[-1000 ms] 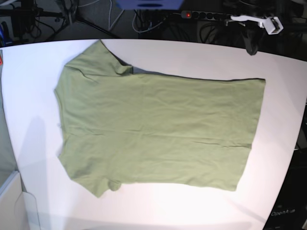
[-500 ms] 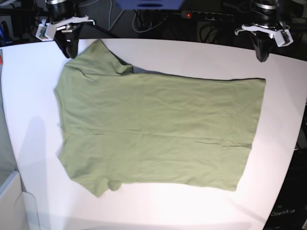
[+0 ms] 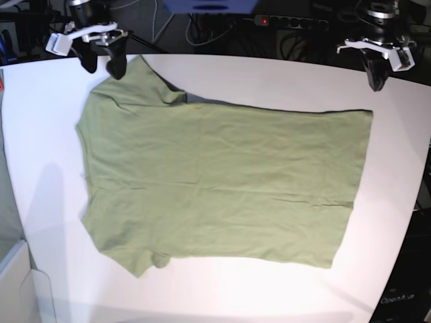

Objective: Fold the T-shirt properly
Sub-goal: 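Lower the right gripper and pinch the shirt's shoulder corner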

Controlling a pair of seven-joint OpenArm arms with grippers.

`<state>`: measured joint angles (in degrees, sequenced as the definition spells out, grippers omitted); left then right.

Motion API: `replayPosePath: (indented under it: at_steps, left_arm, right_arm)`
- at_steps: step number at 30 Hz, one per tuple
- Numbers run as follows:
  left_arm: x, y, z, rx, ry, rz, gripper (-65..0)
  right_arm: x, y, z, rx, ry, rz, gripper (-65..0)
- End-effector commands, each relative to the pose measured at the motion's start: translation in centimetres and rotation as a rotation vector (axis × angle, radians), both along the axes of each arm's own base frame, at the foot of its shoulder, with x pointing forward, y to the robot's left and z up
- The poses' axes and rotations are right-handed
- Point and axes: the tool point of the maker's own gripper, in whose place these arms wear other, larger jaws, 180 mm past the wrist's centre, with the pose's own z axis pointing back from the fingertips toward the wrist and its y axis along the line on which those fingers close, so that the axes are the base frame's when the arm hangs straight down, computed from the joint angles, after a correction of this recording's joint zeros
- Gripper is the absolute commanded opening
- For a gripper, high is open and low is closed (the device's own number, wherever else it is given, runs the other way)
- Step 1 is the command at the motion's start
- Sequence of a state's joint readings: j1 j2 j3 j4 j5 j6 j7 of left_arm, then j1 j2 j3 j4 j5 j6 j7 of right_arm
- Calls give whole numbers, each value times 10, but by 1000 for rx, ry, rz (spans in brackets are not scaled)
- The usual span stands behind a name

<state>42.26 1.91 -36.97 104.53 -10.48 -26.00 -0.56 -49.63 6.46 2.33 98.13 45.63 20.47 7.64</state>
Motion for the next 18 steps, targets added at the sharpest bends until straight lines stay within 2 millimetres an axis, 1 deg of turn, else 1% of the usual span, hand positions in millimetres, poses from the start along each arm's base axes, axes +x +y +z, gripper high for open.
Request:
replayPosePath:
  at_steps: [1, 2, 5, 10, 13, 15, 17, 18]
  left_arm:
    - [2, 1, 11, 9, -36, -8, -634]
    - [2, 1, 11, 9, -36, -8, -634]
    - [2, 1, 11, 10, -36, -9, -634]
    - [2, 1, 11, 11, -36, -8, -634]
    - [1, 6, 12, 18, -38, 2, -634]
    - [4, 9, 15, 27, -51, 11, -634]
    - [6, 14, 18, 37, -61, 23, -634]
    - [5, 15, 18, 39, -61, 24, -634]
  right_arm:
    - [3, -2, 7, 6, -38, -10, -115]
    - [6, -2, 5, 8, -39, -11, -115]
    - [3, -4, -5, 9, -16, -17, -116]
    - [6, -5, -11, 11, -12, -22, -116]
    - [5, 3, -14, 29, -2, -8, -116]
    - [9, 9, -15, 42, -10, 2, -116]
    - [5, 15, -24, 55, 15, 9, -118]
    - [6, 16, -26, 58, 17, 11, -118]
